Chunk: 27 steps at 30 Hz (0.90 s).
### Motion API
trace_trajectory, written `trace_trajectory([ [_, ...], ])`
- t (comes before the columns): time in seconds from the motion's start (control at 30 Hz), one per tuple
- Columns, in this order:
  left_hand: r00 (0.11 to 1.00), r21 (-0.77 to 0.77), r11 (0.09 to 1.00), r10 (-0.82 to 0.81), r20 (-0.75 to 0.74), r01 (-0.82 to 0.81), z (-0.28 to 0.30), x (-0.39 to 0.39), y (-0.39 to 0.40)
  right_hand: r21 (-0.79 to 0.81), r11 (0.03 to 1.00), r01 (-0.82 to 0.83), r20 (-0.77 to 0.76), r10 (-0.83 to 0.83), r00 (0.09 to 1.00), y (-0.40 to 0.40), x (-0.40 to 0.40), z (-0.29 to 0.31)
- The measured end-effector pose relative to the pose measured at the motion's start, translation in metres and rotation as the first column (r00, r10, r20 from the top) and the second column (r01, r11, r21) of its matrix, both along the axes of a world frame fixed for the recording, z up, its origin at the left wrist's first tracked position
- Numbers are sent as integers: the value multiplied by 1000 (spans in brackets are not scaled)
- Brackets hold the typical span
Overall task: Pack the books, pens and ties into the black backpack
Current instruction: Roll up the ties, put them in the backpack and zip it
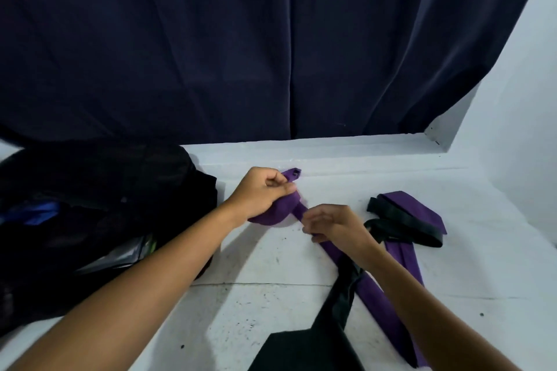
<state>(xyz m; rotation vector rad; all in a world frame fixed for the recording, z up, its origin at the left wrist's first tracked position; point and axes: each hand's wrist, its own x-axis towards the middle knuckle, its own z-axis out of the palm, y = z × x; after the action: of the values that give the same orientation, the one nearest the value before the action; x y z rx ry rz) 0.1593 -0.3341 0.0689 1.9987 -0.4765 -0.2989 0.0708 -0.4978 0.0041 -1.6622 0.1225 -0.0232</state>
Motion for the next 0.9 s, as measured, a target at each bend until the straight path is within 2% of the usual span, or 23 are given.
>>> trace_trajectory([
  [0.1,973,-165,981,65,-219,-103,22,-9,-2,52,994,-101,82,96,992,12,-5,3],
  [0.2,939,-295,937,81,-335,-187,37,-15,-6,33,981,-190,138,184,973,35,-8,8],
  [0.27,930,-342,907,120,-347,-245,44,-15,-8,60,978,-201,118,193,974,48,-10,13],
  [0.37,934,-369,883,176,-311,-289,49,-9,-4,229,940,-253,108,233,966,59,-19,25],
  [0.47,923,-376,865,219,-315,-334,50,2,8,303,898,-319,90,307,948,55,-33,36],
  [0.53,911,-352,869,225,-346,-349,48,11,18,321,882,-346,53,348,936,47,-42,45],
  [0.57,919,-285,897,250,-306,-339,45,14,23,344,871,-349,43,357,933,43,-47,50],
  [0.6,940,-146,937,290,-179,-317,41,18,27,365,865,-345,42,355,934,39,-51,57],
  [0.63,948,19,948,316,32,-317,36,20,30,384,861,-333,44,343,938,36,-54,64],
  [0.67,927,99,940,299,226,-328,33,19,31,396,860,-323,49,332,942,34,-56,72],
  [0.7,915,59,959,246,319,-278,32,13,30,407,856,-318,50,327,944,33,-58,79],
  [0.73,934,-36,987,157,321,-154,32,5,26,419,849,-322,51,332,942,32,-59,86],
  [0.8,978,-220,964,-115,175,152,38,-20,15,446,819,-362,52,380,924,33,-61,99],
  [0.87,932,-323,886,-361,-27,334,42,-42,3,466,790,-399,47,428,903,33,-65,106],
  [0.9,899,-323,871,-423,-110,370,44,-49,-1,478,780,-404,40,440,897,33,-67,108],
])
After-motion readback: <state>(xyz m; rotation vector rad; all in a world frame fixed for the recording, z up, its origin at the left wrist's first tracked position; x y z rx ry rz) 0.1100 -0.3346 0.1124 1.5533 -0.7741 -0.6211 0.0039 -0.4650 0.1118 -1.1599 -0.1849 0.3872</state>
